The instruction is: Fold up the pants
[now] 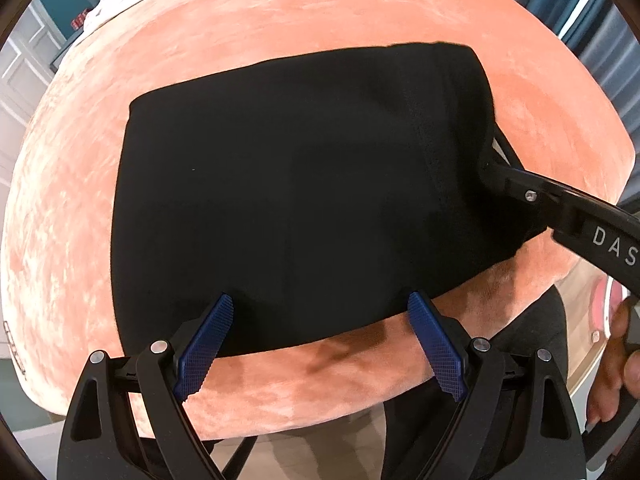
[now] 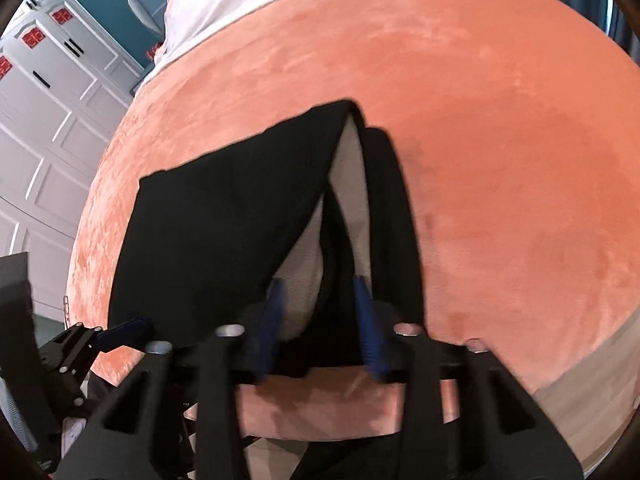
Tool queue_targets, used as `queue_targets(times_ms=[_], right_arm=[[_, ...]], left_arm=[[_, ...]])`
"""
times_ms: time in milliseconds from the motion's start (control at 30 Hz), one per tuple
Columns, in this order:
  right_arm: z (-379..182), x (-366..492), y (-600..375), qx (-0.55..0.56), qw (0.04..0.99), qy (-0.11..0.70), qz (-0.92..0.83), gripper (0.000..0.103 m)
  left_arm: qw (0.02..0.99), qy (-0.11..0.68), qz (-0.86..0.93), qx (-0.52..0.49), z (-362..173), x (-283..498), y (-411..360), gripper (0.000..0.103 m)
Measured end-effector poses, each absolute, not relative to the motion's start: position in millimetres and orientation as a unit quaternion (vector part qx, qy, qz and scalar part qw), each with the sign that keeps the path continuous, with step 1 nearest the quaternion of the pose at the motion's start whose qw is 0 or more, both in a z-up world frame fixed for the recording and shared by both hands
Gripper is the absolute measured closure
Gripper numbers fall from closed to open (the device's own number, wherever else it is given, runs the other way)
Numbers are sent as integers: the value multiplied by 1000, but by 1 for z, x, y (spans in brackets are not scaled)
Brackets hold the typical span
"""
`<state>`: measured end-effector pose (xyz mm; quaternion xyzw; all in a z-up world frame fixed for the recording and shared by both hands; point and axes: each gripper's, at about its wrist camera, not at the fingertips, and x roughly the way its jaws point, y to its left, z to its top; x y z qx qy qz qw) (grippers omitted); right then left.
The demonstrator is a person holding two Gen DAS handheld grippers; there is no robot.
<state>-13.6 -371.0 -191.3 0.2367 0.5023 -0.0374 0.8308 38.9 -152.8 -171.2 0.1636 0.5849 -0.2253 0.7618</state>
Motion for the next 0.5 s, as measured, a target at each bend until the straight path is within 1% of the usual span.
queue_targets(times_ms=[33, 200, 267, 300, 333, 400, 500], right_arm=[[-188, -13, -371, 231, 832, 503, -36, 95], [-163, -35, -402, 282, 838, 466, -36, 96], [-176, -33, -406, 271, 829, 488, -28, 94], [-192, -29, -409, 273, 813, 515, -14, 93], [-198, -27, -410, 281, 805, 522, -8, 91], [-190, -29, -417, 305, 812, 498, 5, 90], [-175, -23, -441, 300, 833, 464, -19, 90]], left_arm=[[764, 584, -226, 156, -169, 38, -148, 16], [790, 553, -229, 129, -148, 47, -130, 16], [795, 549, -231, 116, -148, 54, -123, 16], [790, 557, -229, 113, -153, 60, -121, 16], [785, 566, -226, 114, -158, 65, -119, 16], [777, 579, -220, 116, -169, 73, -116, 16], [775, 582, -219, 111, -174, 76, -115, 16]])
